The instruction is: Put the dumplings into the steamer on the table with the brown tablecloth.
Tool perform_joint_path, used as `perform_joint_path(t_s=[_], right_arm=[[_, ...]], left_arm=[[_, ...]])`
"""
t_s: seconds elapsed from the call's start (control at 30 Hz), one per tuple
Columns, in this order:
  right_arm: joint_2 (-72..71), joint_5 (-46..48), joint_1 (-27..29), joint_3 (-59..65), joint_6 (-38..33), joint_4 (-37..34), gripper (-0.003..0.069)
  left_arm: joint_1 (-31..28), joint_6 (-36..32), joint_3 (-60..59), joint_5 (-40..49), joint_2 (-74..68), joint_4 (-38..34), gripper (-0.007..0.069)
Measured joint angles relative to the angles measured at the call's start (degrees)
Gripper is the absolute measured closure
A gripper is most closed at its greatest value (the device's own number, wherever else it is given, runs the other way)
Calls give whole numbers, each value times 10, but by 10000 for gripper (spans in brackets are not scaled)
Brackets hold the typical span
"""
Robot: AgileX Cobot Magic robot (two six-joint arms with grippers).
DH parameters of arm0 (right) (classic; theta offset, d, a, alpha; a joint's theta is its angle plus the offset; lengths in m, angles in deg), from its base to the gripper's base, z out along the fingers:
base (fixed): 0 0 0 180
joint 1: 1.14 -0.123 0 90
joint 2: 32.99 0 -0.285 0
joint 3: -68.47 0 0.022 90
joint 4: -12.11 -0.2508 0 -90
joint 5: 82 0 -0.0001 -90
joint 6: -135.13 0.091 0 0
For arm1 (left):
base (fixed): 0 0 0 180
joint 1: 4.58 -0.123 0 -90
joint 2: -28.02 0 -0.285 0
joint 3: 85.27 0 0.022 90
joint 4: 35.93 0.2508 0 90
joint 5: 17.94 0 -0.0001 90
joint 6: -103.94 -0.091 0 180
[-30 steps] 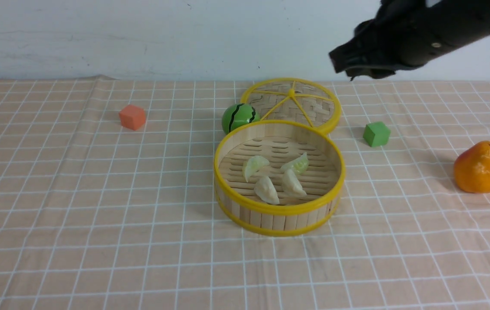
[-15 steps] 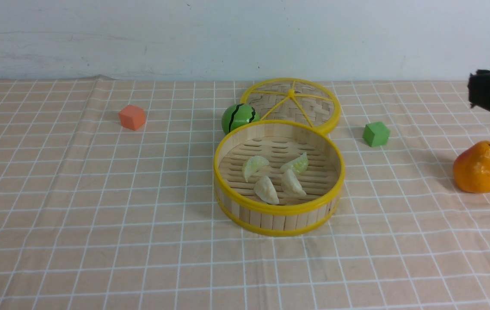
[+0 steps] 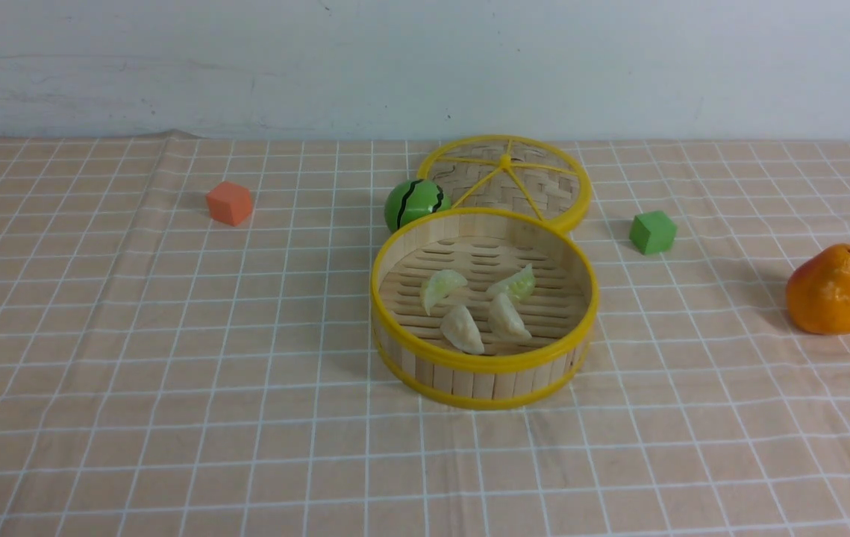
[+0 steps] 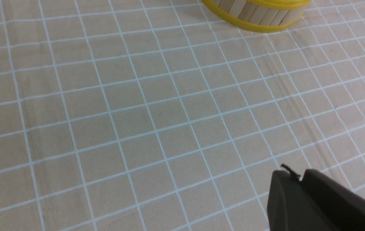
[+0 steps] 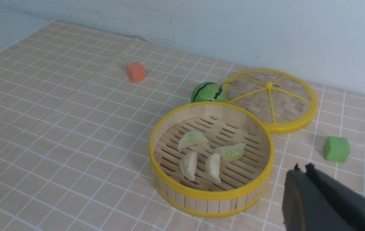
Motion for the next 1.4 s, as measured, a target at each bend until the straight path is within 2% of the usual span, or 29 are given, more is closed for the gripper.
perform_joint_path(t_s=[0.37, 0.53, 0.6, 0.63, 0.73, 0.77, 0.83, 0.97, 1.07, 1.23, 1.4], right_arm=[[-3, -26, 0, 28, 0, -30, 679], [-49, -99, 13, 129, 1, -13, 679], [-79, -123, 27, 165, 1, -12, 679], [-125, -160, 56, 229, 1, -9, 679], [-204, -203, 114, 312, 1, -7, 679], [-210, -204, 119, 318, 1, -7, 679], [-288, -212, 181, 399, 4, -4, 679], [-380, -203, 245, 490, 43, -2, 679], [-428, -199, 262, 542, 68, 11, 679], [-439, -190, 265, 560, 74, 25, 679], [-439, -146, 265, 560, 39, 30, 679]], left_arm=[[0, 0, 0, 0, 0, 0, 564], [0, 0, 0, 0, 0, 0, 554], [0, 0, 0, 0, 0, 0, 553], [0, 0, 0, 0, 0, 0, 552], [0, 0, 0, 0, 0, 0, 550], [0, 0, 0, 0, 0, 0, 550], [0, 0, 0, 0, 0, 0, 547], [0, 0, 0, 0, 0, 0, 543], [0, 0, 0, 0, 0, 0, 540], [0, 0, 0, 0, 0, 0, 533], [0, 0, 0, 1, 0, 0, 533]])
